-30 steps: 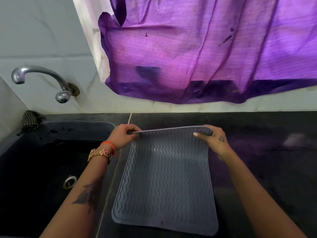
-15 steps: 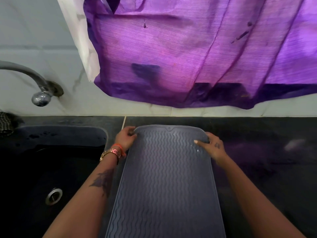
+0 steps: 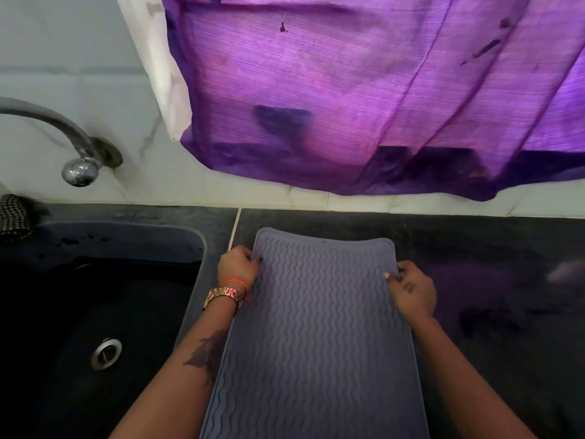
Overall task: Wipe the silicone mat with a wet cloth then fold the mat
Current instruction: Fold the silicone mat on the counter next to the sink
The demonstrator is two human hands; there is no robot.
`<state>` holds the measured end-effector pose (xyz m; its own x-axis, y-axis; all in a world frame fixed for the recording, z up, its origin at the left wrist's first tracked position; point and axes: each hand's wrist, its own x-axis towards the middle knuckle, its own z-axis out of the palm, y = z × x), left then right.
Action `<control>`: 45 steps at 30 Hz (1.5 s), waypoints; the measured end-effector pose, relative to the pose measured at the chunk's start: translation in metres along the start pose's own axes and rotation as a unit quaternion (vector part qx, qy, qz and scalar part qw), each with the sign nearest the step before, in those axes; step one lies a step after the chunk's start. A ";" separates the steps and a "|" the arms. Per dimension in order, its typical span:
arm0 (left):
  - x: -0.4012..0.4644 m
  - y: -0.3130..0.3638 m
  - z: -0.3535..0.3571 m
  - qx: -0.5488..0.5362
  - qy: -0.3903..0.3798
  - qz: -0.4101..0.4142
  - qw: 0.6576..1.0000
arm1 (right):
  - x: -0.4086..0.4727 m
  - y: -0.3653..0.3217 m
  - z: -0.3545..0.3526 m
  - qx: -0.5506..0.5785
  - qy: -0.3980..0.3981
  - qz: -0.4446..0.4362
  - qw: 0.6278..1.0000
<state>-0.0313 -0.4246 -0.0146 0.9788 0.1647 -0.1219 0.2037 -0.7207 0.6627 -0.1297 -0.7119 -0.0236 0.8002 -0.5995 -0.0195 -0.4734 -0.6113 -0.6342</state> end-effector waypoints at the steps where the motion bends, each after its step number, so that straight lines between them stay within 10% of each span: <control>1: 0.000 0.001 -0.001 -0.013 0.006 -0.006 1.000 | -0.001 -0.001 0.000 0.017 0.017 -0.003 1.000; 12: -0.004 -0.003 -0.020 -0.095 0.070 -0.025 0.993 | -0.008 -0.016 0.002 0.166 0.102 -0.064 0.979; 35: 0.029 -0.010 -0.020 -0.021 0.057 -0.091 0.994 | 0.027 -0.034 0.042 0.084 0.046 -0.054 0.994; 45: 0.021 -0.004 -0.032 0.057 0.021 -0.132 0.989 | 0.025 -0.038 0.019 -0.003 -0.138 -0.011 0.990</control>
<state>-0.0125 -0.3960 0.0039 0.8901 0.3830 -0.2472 0.4553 -0.7199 0.5238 -0.0848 -0.6936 -0.0143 0.8805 -0.4214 -0.2170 -0.4558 -0.6271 -0.6317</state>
